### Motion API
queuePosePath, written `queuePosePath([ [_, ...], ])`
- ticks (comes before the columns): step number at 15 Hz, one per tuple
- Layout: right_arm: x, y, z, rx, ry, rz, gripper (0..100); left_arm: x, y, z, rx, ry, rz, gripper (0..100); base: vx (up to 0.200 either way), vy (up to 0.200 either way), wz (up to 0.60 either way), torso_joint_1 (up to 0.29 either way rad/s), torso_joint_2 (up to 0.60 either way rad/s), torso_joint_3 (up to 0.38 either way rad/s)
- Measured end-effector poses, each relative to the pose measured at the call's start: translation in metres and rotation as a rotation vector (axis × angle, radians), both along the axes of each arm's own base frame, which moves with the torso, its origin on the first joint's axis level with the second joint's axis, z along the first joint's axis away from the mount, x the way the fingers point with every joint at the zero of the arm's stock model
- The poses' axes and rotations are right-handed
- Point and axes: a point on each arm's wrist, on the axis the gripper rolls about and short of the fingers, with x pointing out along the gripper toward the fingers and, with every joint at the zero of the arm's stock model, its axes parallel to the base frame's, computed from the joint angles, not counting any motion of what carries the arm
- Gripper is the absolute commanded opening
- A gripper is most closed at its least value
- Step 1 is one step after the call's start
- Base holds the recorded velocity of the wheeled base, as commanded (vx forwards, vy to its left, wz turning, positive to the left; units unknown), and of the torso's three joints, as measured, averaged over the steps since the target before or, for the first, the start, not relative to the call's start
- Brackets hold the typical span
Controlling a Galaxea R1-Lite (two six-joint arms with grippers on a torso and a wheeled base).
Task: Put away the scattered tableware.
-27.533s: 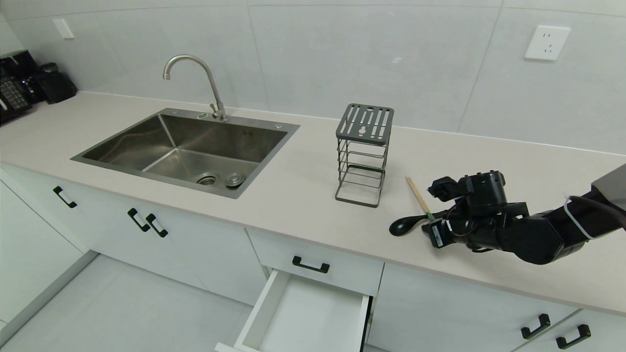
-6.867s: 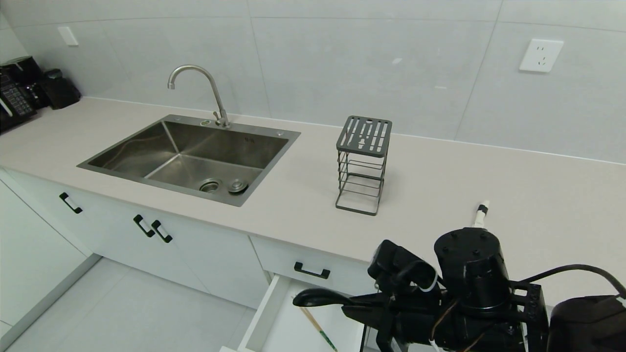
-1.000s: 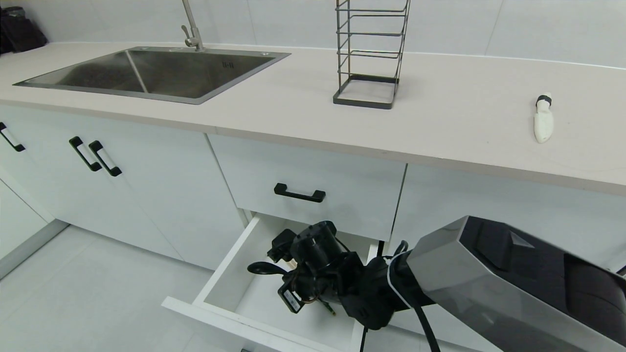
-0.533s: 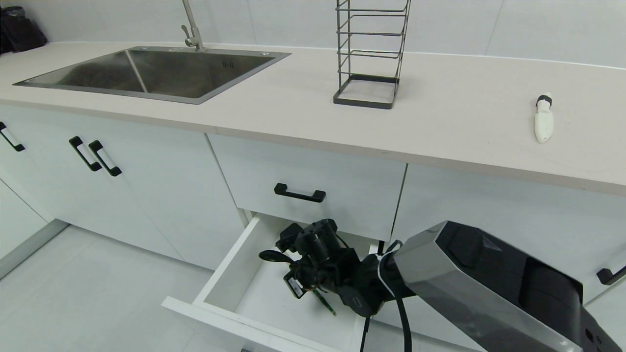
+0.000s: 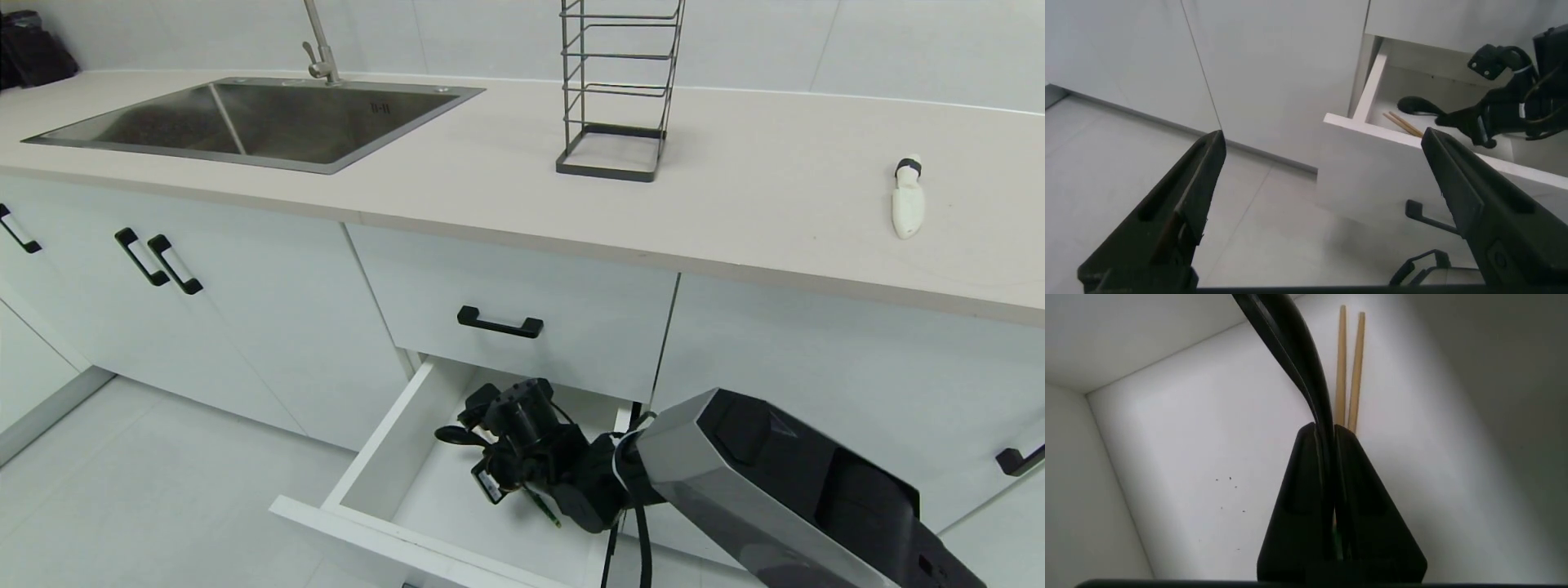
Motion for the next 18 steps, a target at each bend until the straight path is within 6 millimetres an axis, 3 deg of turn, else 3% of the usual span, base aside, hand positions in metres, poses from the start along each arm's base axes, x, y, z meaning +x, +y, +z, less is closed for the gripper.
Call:
queuePosePath([
  [16, -0.012, 0.020, -0.029, -0.047, 0.030, 0.033, 0, 0.000, 0.000, 0.000, 0.000, 0.000, 0.000, 100, 0.000, 0.000, 0.00, 0.000, 0.00, 0.000],
  [17, -0.012, 0.022, -0.030, -0.051, 0.033, 0.035, 100, 0.000, 0.000, 0.000, 0.000, 0.000, -0.001, 100, 0.000, 0.000, 0.00, 0.000, 0.00, 0.000],
  [18, -0.012, 0.022, -0.031, -0.052, 0.034, 0.035, 100, 0.000, 0.000, 0.000, 0.000, 0.000, -0.001, 100, 0.000, 0.000, 0.00, 0.000, 0.00, 0.000],
])
